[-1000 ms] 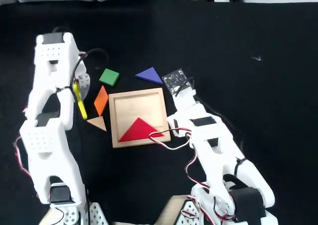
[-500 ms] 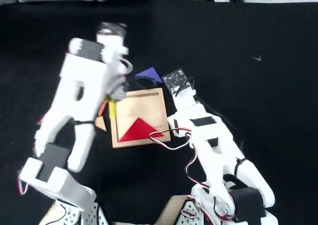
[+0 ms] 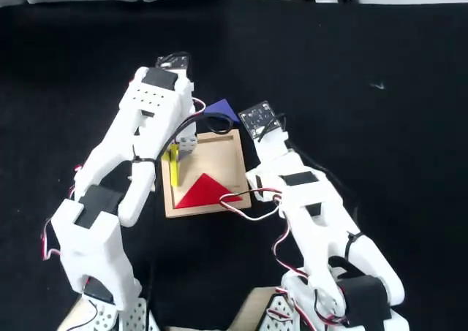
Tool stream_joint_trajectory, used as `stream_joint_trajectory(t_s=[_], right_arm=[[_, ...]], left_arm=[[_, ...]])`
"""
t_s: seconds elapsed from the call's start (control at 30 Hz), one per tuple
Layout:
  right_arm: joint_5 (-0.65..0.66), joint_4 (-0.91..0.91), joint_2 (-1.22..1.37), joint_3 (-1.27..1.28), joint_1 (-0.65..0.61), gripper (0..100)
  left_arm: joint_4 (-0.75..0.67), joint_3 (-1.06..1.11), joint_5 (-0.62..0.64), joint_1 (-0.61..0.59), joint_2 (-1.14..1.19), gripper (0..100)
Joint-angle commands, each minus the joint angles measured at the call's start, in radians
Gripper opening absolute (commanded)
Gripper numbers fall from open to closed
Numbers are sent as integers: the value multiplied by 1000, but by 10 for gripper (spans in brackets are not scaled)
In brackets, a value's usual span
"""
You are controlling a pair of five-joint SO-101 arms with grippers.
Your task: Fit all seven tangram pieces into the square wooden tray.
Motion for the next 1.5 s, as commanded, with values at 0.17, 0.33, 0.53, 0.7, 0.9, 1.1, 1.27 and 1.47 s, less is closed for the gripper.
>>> stream_joint_trajectory(t_s=[0.17, 0.33, 0.53, 0.7, 0.9, 1.1, 1.27, 1.47], right_arm=[[3, -21, 1, -59, 21, 11], [3, -23, 1, -59, 21, 11], [3, -23, 1, -59, 20, 11], [3, -23, 1, -61, 18, 11], [3, -23, 2, -61, 20, 11], [3, -23, 2, -61, 20, 11], [3, -23, 2, -61, 18, 11], [3, -23, 2, -61, 18, 11]], left_arm=[[34, 47, 100, 10, -5, 30], [35, 81, 100, 13, -5, 30], [35, 99, 100, 15, -6, 30], [44, 93, 100, 105, -14, 30], [25, 77, 103, 134, -3, 30], [29, 85, 104, 59, -3, 30], [34, 87, 144, 1, -3, 30], [34, 81, 153, 2, -3, 34]])
